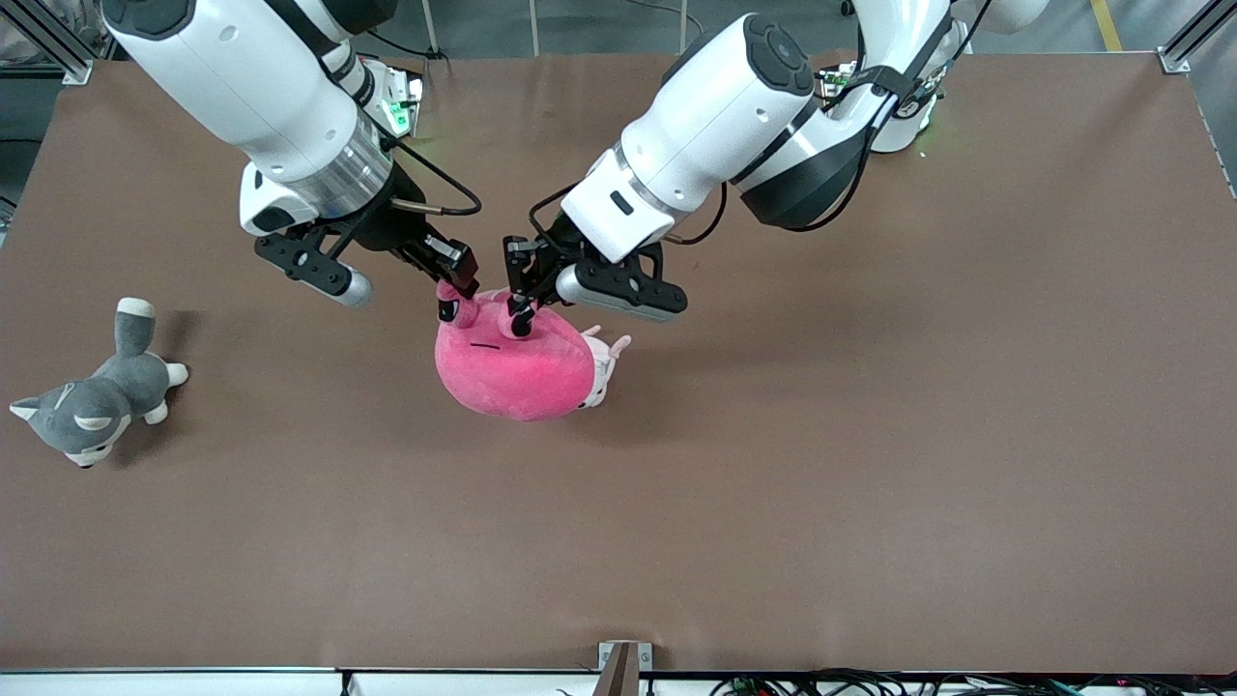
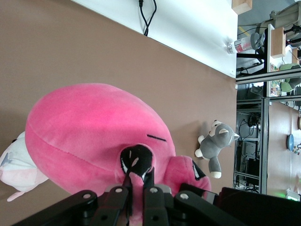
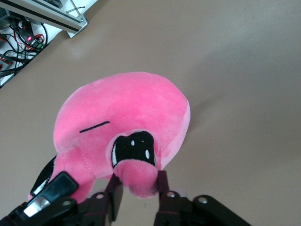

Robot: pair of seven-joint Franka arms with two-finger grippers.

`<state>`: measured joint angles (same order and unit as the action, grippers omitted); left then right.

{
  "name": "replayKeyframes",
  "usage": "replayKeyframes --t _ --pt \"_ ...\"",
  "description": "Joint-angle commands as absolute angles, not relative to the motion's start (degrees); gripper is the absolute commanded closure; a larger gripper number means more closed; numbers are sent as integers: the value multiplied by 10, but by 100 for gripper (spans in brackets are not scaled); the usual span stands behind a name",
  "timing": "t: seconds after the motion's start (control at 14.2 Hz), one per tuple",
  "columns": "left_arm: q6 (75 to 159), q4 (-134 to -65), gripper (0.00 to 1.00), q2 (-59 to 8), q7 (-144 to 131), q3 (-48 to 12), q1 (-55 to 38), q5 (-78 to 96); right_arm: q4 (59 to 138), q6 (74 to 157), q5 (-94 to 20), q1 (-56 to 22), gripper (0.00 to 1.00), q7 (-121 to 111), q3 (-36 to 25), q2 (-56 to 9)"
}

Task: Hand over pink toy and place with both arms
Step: 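Open the left gripper to release the plush to the right gripper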

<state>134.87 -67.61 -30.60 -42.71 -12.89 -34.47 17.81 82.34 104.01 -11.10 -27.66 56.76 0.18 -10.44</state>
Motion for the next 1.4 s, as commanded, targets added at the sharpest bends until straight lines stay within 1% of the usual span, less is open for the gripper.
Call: replayKeyframes --t 0.0,0.14,0.21,0.28,0.91,0.98,1.12,1.19,1.26,1.33 --pt "1356 -669 100 -307 -432 -124 -350 185 831 1049 -111 -283 81 562 -1 -100" --pt "1356 -669 100 -307 -432 -122 -356 185 831 1049 -111 -283 96 562 -1 -100" --pt "1356 -669 100 -307 -431 -122 -356 185 831 1049 -111 -283 98 562 0 -100" --pt "1356 -669 100 -307 -432 -122 -356 185 831 1049 -111 -282 99 562 -1 -100" --pt "1356 -669 99 -305 -431 -121 -356 185 830 1049 -120 -277 100 562 -1 -100" --pt "1356 -669 92 -305 -430 -120 -356 185 830 1049 -120 -276 100 562 -1 -100" --pt "1367 -671 68 -304 -432 -120 -357 184 830 1049 -120 -275 100 561 -1 -100" --pt "1372 -671 52 -303 -445 -122 -357 185 830 1049 -120 -275 100 561 -1 -100" --pt "1373 -671 45 -303 -458 -121 -357 184 830 1049 -120 -274 100 561 -1 -100" --pt "1373 -671 33 -303 -464 -122 -357 185 830 1049 -120 -273 100 560 -2 -100"
